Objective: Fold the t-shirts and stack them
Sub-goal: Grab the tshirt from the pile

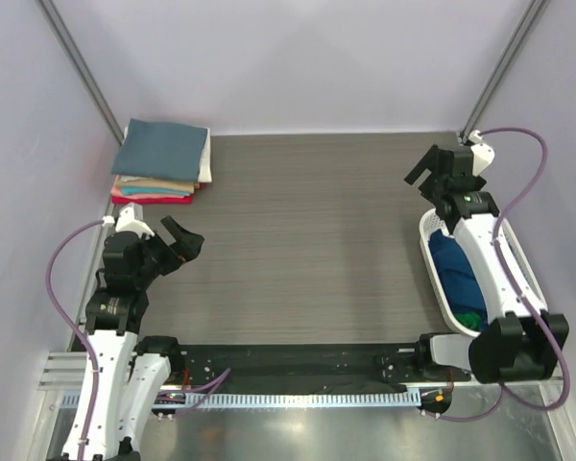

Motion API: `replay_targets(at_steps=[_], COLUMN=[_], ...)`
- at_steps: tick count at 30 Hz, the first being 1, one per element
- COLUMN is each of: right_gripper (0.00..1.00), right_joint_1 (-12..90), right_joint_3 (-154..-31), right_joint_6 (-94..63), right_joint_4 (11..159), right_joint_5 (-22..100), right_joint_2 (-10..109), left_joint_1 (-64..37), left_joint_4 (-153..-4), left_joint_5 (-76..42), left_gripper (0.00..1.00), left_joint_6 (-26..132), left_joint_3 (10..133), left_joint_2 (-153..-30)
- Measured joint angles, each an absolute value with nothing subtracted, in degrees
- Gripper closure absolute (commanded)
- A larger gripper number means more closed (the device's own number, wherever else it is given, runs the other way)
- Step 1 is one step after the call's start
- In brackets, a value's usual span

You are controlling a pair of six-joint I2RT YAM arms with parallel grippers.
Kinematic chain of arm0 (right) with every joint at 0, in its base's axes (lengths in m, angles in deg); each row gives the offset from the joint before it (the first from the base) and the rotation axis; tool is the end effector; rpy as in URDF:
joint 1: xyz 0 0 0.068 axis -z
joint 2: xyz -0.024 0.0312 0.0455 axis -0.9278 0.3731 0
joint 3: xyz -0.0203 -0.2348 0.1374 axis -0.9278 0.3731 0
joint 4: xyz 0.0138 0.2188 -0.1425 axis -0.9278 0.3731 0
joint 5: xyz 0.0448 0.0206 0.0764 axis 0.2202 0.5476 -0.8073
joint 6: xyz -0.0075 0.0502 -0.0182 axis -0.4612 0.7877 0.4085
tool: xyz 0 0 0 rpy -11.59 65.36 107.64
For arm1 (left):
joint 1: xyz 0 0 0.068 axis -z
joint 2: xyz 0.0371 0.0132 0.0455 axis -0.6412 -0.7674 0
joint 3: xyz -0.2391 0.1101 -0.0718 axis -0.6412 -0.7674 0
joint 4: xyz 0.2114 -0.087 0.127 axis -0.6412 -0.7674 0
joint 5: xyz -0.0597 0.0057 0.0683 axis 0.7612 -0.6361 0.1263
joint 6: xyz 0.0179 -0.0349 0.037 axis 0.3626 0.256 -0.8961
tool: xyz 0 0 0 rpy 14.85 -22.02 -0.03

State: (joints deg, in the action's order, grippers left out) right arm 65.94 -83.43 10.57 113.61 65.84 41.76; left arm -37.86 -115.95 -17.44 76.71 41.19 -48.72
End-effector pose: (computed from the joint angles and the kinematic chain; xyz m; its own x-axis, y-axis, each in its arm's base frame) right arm 0.2811 -0.0013 0.3352 -0.3596 0.5016 -0.7868 0.5177 0.8088 0.2789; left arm 0.1289 -0.0095 0.3061 -0.4517 -0.5608 -0.6938 -0.1276 0.8103 -0.5719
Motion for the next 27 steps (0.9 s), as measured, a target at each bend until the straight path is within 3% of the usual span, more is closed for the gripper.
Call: replay_targets(at_steps=[7,11,17,18,20,22,23,24,27], right_gripper=[0.0,0.0,0.02,0.14,0.29,0.56,0.73,0.99,0.99], right_joint_1=[78.0,85.6,87.9,88.1,88.4,88.6,88.7,88.8,88.9], right_joint_3=[-79.2,-74.6,-68.7,-67.9,-66.7,-65.8,-65.4,-65.2,-64.2], right_joint_6=[9.1,11.1,13.8,14.1,14.6,14.7,14.9,14.9,15.3], right_joint_4=[116.3,119.4,121.9,122.1,122.2,122.0,122.1,121.9,121.2], right_joint_5=[66.6,67.9,67.9,67.9,67.9,67.9,68.0,68.1,67.3], right_joint_2=[32.8,33.9,38.6,39.4,40.4,40.7,40.6,40.5,39.5], left_joint_1=[-37.9,-37.9,-37.9,-37.9,-37.9,-37.9,-37.9,-37.9,-37.9], left_joint_4=[-116.0,-116.0,-115.8,-115.8,-115.8,-115.8,-115.8,-115.8,-115.8], left_joint_5=[-15.7,-14.2,-12.7,-12.4,-12.3,-12.1,-12.1,-12.1,-12.1], left_gripper=[0.0,0.0,0.0,0.0,0.0,0.0,0.0,0.0,0.0], left_joint_6=[76.1,75.4,75.1,75.1,75.1,75.1,75.1,75.1,75.1], left_joint_3=[41.2,41.1,41.1,41.1,41.1,41.1,41.0,41.0,40.9], left_joint_2=[-48.5,-48.6,-49.0,-49.1,-49.1,-49.0,-49.1,-49.0,-49.1])
